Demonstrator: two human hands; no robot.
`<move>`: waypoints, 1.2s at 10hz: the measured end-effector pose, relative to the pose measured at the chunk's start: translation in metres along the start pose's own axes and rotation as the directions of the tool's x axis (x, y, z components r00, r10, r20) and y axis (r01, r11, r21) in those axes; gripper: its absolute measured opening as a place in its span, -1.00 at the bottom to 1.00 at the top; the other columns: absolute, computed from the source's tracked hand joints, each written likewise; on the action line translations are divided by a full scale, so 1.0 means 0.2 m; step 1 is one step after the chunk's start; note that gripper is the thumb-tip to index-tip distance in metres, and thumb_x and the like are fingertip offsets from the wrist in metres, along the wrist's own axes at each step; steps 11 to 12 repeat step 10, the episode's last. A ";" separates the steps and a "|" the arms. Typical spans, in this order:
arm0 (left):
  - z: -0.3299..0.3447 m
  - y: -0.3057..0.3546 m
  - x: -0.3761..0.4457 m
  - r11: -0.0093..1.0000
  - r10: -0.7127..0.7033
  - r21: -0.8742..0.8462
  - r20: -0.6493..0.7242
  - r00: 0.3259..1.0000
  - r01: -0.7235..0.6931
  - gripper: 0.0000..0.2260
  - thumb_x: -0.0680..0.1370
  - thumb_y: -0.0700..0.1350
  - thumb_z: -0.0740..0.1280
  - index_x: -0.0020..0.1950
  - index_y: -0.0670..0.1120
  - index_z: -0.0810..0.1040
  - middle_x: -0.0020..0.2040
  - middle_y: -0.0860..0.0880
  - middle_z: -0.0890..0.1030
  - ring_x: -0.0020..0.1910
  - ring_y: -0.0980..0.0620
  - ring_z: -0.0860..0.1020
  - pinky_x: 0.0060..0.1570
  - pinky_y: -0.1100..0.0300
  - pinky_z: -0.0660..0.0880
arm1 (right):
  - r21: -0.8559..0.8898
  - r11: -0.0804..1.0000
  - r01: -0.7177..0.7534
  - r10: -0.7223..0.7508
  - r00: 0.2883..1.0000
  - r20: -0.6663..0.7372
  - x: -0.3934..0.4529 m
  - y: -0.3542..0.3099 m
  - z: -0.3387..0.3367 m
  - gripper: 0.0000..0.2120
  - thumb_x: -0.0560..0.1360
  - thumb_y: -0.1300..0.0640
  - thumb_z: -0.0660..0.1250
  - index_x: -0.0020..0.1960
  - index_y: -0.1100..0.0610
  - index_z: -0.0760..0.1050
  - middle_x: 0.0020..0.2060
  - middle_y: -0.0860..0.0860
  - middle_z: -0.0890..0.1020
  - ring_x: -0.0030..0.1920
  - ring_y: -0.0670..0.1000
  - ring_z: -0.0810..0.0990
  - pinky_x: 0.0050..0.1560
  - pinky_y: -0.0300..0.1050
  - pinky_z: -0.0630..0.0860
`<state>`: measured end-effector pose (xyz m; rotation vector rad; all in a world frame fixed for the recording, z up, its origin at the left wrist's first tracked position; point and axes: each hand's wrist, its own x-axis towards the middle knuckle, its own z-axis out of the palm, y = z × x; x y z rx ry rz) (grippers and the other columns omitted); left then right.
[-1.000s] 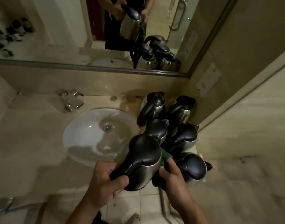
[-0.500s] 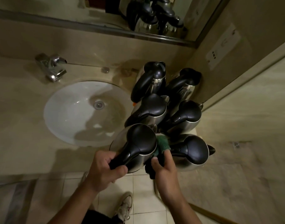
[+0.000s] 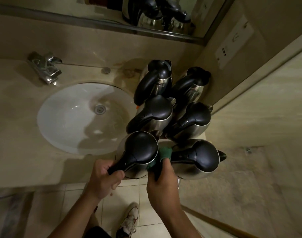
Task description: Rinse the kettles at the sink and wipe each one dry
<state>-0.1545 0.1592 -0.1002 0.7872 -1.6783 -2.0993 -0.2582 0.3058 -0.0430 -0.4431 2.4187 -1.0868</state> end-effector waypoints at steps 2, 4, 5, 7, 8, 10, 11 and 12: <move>0.02 -0.01 0.04 0.998 0.049 0.035 0.006 0.999 -0.049 -0.77 0.30 -0.08 0.39 -0.52 -0.13 0.47 -0.63 -0.12 0.41 -0.63 0.05 0.32 -0.52 0.21 0.24 | -0.366 0.930 -0.023 0.061 0.994 0.091 0.08 -0.07 -0.04 -0.56 0.53 0.29 0.25 0.36 0.15 0.19 -0.06 0.13 0.67 -0.06 0.18 0.66 -0.21 -0.06 0.43; 0.00 -0.03 0.04 0.992 0.068 0.111 -0.052 0.996 -0.062 -0.74 0.27 -0.08 0.38 -0.50 -0.21 0.43 -0.63 -0.15 0.41 -0.63 0.04 0.34 -0.56 0.14 0.25 | -0.346 0.928 -0.138 0.226 0.947 0.228 0.14 -0.10 -0.02 -0.44 0.47 0.30 0.35 0.39 0.15 0.20 0.18 0.13 0.56 0.17 0.16 0.58 -0.06 -0.11 0.45; -0.01 -0.03 0.03 0.983 0.088 0.168 -0.093 0.992 -0.071 -0.76 0.29 -0.05 0.37 -0.49 -0.15 0.44 -0.61 -0.09 0.43 -0.62 0.04 0.36 -0.54 0.19 0.28 | -0.348 0.927 -0.138 0.242 0.931 0.275 0.13 -0.01 0.04 -0.27 0.46 0.38 0.35 0.52 0.18 0.07 0.32 0.17 0.42 0.29 0.15 0.50 0.02 -0.23 0.34; -0.02 -0.05 0.03 0.984 0.062 0.172 -0.096 0.993 -0.045 -0.66 0.27 -0.01 0.38 -0.41 -0.28 0.40 -0.55 -0.05 0.39 -0.55 0.05 0.32 -0.49 0.17 0.23 | -0.578 0.815 -0.044 0.112 0.990 0.083 0.20 0.28 0.09 -0.78 0.56 0.13 0.29 0.20 0.01 0.47 0.03 0.10 0.69 0.02 0.21 0.67 -0.02 0.10 0.63; -0.03 -0.05 0.03 0.978 0.051 0.205 -0.096 0.994 -0.031 -0.64 0.27 -0.01 0.39 -0.39 -0.31 0.39 -0.53 -0.02 0.38 -0.53 0.05 0.30 -0.49 0.16 0.22 | -0.511 0.858 -0.049 0.090 0.994 0.055 0.22 0.30 0.10 -0.82 0.59 0.16 0.27 0.18 0.08 0.53 -0.01 0.15 0.70 0.03 0.25 0.66 -0.02 0.09 0.62; -0.04 -0.01 0.01 0.978 -0.020 0.205 -0.090 0.996 0.038 -0.73 0.29 0.02 0.39 -0.32 -0.18 0.48 -0.47 -0.01 0.43 -0.48 -0.01 0.36 -0.42 0.10 0.31 | -0.262 0.961 -0.087 0.084 0.996 -0.021 0.11 0.24 0.13 -0.54 0.49 0.35 0.31 0.35 0.06 0.54 0.16 0.11 0.65 0.15 0.11 0.61 0.12 -0.17 0.49; -0.04 -0.01 0.01 0.978 -0.020 0.205 -0.090 0.996 0.038 -0.73 0.29 0.02 0.39 -0.32 -0.18 0.48 -0.47 -0.01 0.43 -0.48 -0.01 0.36 -0.42 0.10 0.31 | -0.262 0.961 -0.087 0.084 0.996 -0.021 0.11 0.24 0.13 -0.54 0.49 0.35 0.31 0.35 0.06 0.54 0.16 0.11 0.65 0.15 0.11 0.61 0.12 -0.17 0.49; -0.04 -0.01 0.01 0.978 -0.020 0.205 -0.090 0.996 0.038 -0.73 0.29 0.02 0.39 -0.32 -0.18 0.48 -0.47 -0.01 0.43 -0.48 -0.01 0.36 -0.42 0.10 0.31 | -0.262 0.961 -0.087 0.084 0.996 -0.021 0.11 0.24 0.13 -0.54 0.49 0.35 0.31 0.35 0.06 0.54 0.16 0.11 0.65 0.15 0.11 0.61 0.12 -0.17 0.49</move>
